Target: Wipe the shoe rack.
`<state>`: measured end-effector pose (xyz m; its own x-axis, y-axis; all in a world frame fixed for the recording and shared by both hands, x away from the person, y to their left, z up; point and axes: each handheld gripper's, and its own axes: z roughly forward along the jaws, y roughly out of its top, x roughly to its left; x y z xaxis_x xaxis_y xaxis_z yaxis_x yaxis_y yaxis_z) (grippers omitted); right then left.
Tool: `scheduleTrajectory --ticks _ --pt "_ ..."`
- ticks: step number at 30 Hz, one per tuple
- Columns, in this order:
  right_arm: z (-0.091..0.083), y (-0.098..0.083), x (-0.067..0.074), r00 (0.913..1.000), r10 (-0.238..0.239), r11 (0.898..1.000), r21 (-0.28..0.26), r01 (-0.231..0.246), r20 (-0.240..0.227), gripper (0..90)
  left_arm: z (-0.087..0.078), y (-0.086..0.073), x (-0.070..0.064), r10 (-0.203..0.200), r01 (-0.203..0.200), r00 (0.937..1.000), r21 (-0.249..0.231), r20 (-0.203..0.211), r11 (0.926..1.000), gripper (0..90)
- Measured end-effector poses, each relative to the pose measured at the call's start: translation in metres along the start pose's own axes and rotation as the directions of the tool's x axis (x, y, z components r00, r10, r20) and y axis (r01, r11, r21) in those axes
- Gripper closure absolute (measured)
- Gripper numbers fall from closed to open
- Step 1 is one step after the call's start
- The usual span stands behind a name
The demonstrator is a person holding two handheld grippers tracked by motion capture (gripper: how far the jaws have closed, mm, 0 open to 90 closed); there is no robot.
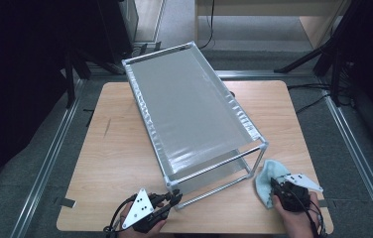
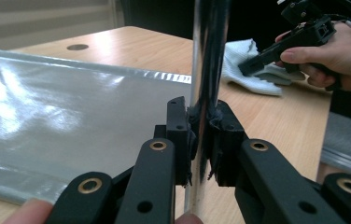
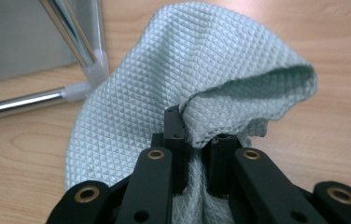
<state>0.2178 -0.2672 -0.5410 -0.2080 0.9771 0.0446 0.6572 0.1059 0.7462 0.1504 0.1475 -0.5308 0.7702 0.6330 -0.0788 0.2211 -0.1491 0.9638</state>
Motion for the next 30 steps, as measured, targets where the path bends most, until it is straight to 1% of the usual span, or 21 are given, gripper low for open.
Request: scheduleTrajectory --ticks 1,2,3,4,5,8,10,11,14,17,18,20,21,22,23,24,25,26,27,29,30 --pt "-0.003 0.002 0.0 1.0 0.009 1.0 -0.014 -0.009 0.001 81.5 0.001 0.0 0.0 0.003 -0.003 1.0 -0.002 0.003 1.0 80.4" --pt "-0.01 0.006 -0.001 0.9997 0.018 0.998 -0.053 -0.019 -0.016 81.6 0.002 0.0 0.0 0.004 -0.004 1.0 -0.004 0.002 1.0 80.7" --pt "-0.015 0.007 0.001 0.9994 0.021 0.997 -0.072 -0.023 -0.026 81.6 0.002 0.0 0.0 -0.007 0.007 1.0 -0.006 0.005 1.0 80.6" --pt "-0.015 0.007 0.001 0.9994 0.021 0.997 -0.072 -0.023 -0.026 81.6 0.002 0.0 0.0 -0.007 0.007 1.0 -0.006 0.005 1.0 80.5" --pt "-0.024 0.01 0.007 0.999 0.0 0.995 -0.098 -0.004 -0.046 81.7 0.003 0.0 0.0 -0.016 0.016 0.9998 -0.008 0.009 0.9998 80.4" --pt "-0.031 0.012 0.013 0.9976 -0.012 0.992 -0.126 0.004 -0.068 81.6 0.006 0.0 0.001 -0.026 0.026 0.9995 -0.014 0.019 0.9996 80.2" --pt "-0.046 0.018 0.021 0.996 0.011 0.978 -0.209 -0.03 -0.089 81.6 0.007 0.0 -0.001 -0.032 0.032 0.9994 -0.011 0.012 0.9994 80.2" --pt "-0.046 0.018 0.021 0.996 0.011 0.978 -0.209 -0.03 -0.089 81.6 0.007 0.0 -0.001 -0.032 0.032 0.9994 -0.011 0.012 0.9994 80.1" --pt "-0.061 0.033 0.028 0.9976 -0.045 0.963 -0.266 0.03 -0.052 81.6 0.007 0.002 -0.001 -0.044 0.044 0.999 0.005 0.005 0.999 80.0" --pt "-0.078 0.047 0.033 0.9977 -0.039 0.942 -0.334 0.019 -0.055 81.6 0.007 0.002 -0.002 -0.04 0.04 0.9992 0.0 0.003 0.9992 80.0" --pt "-0.078 0.047 0.033 0.9977 -0.039 0.942 -0.334 0.019 -0.055 81.6 0.007 0.002 -0.002 -0.04 0.04 0.9992 0.0 0.003 0.9992 80.1" --pt "-0.089 0.057 0.036 0.9972 -0.017 0.923 -0.385 -0.013 -0.073 81.6 0.008 0.002 -0.003 -0.026 0.026 0.9996 0.002 -0.009 0.9997 80.3" --pt "-0.099 0.067 0.042 0.9973 -0.035 0.896 -0.443 0.002 -0.064 81.7 0.008 0.003 -0.004 -0.021 0.021 0.9998 0.004 -0.007 0.9998 80.4" --pt "-0.099 0.067 0.042 0.9973 -0.035 0.896 -0.443 0.002 -0.064 81.7 0.008 0.003 -0.004 -0.021 0.021 0.9998 0.004 -0.007 0.9998 80.4" --pt "-0.103 0.071 0.045 0.9969 -0.051 0.888 -0.459 0.018 -0.06 81.6 0.009 0.003 -0.004 -0.018 0.018 0.9998 0.007 -0.004 0.9998 80.4" --pt "-0.107 0.079 0.049 0.9959 -0.068 0.878 -0.477 0.032 -0.06 81.6 0.009 0.003 -0.004 -0.012 0.012 0.9999 0.012 -0.002 0.9999 80.5" --pt "-0.111 0.101 0.057 0.9898 -0.103 0.86 -0.508 0.038 -0.099 81.5 0.009 0.004 -0.004 -0.01 0.01 0.9999 0.014 -0.003 0.9999 80.6" --pt "-0.111 0.101 0.057 0.9898 -0.103 0.86 -0.508 0.038 -0.099 81.5 0.01 0.004 -0.005 -0.01 0.01 0.9999 0.013 -0.003 0.9999 80.6" --pt "-0.106 0.12 0.067 0.9823 -0.151 0.861 -0.503 0.076 -0.11 81.2 0.01 0.004 -0.006 -0.007 0.007 0.9999 0.016 -0.009 0.9998 80.7" --pt "-0.094 0.133 0.076 0.9762 -0.196 0.872 -0.472 0.13 -0.093 80.8 0.01 0.005 -0.006 -0.007 0.007 0.9999 0.018 -0.01 0.9998 80.7" --pt "-0.094 0.133 0.076 0.9762 -0.196 0.872 -0.472 0.13 -0.093 80.8 0.01 0.005 -0.006 -0.008 0.008 0.9999 0.019 -0.013 0.9998 80.7"
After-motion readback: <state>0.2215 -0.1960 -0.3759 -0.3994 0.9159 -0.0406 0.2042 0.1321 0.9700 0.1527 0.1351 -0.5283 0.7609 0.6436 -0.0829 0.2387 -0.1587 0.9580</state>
